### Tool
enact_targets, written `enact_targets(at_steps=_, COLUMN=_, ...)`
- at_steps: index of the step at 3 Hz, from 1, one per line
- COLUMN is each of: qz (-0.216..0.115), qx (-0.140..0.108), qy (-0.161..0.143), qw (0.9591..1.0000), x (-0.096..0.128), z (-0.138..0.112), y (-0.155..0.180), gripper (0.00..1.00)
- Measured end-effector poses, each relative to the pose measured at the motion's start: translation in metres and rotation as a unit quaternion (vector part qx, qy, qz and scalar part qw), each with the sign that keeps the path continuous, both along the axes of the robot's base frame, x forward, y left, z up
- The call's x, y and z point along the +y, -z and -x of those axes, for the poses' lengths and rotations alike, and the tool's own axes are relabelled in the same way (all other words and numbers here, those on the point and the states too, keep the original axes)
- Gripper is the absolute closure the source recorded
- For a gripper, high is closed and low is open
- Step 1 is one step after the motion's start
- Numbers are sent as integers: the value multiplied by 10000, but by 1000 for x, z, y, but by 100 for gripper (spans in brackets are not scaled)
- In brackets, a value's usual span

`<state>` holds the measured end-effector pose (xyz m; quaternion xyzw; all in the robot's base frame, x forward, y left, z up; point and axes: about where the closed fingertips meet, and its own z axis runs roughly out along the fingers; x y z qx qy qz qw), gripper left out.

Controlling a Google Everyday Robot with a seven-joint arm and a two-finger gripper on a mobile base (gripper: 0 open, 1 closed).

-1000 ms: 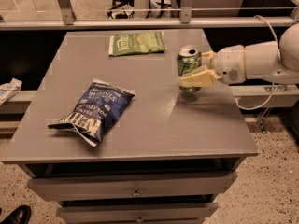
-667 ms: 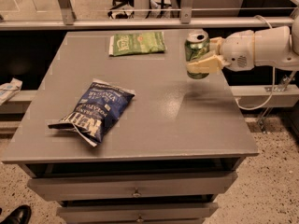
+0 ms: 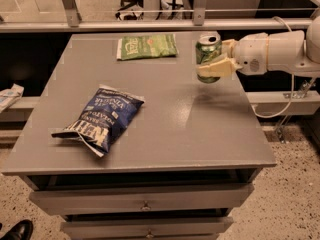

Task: Move green can near green jalapeno chip bag

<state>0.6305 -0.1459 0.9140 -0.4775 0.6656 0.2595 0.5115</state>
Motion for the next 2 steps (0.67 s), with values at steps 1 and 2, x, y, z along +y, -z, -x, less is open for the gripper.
enact_targets(at_steps=1, qz=-158, qx=-185, qy=80, qw=9997, x=3, z=-57, y=6, gripper=100)
enact_targets(at_steps=2, qz=-242, qx=-375, qy=347, qw=9984, x=-5, z=-116, y=6, gripper=100)
